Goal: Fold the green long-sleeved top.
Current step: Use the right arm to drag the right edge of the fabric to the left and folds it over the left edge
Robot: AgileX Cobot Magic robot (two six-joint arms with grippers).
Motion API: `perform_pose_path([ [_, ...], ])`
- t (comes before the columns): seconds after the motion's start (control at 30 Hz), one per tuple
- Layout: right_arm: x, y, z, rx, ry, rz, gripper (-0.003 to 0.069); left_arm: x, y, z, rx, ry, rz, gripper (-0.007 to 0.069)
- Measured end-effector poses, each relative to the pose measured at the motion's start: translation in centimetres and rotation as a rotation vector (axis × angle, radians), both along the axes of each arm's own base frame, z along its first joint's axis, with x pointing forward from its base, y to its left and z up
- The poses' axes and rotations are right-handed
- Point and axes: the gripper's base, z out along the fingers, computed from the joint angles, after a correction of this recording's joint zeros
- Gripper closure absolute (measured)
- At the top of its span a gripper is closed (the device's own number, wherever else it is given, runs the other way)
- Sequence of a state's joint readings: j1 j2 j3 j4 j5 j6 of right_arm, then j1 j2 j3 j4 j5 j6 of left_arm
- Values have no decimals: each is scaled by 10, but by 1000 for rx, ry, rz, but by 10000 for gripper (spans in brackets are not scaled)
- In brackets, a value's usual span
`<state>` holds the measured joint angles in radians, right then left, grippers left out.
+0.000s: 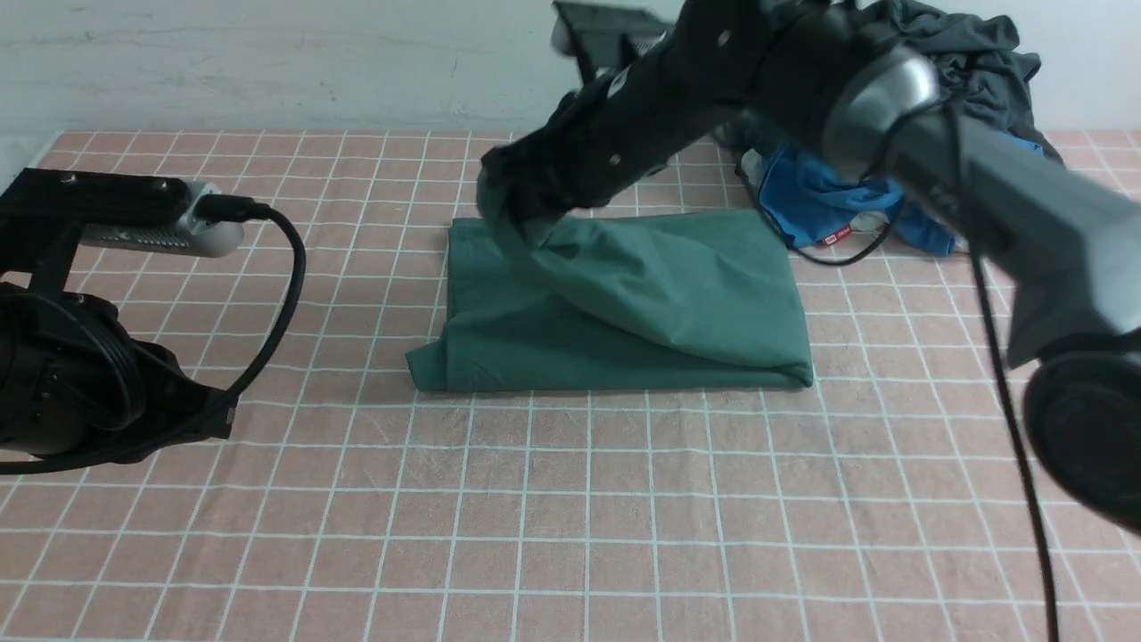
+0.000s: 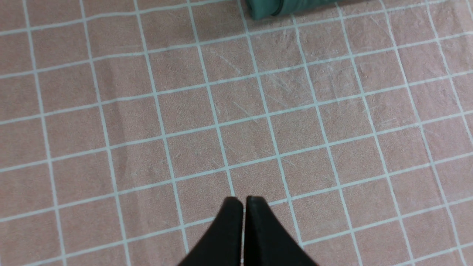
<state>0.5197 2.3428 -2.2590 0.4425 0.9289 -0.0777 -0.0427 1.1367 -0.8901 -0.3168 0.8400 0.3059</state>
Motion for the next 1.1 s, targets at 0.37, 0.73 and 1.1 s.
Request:
perform_pose_path([
  [0.37,-2,-3,24,-28,-137,14,250,0,-5,2,-63,-1,-1,627],
  [0.73,-5,41,-73,-161,-52,107,645,0,-13,5,-125,-36,-76,627],
  [1.1,-24,83,-47,-271,-405,263,669,-5,-16,12,-147,-73,-124,627],
])
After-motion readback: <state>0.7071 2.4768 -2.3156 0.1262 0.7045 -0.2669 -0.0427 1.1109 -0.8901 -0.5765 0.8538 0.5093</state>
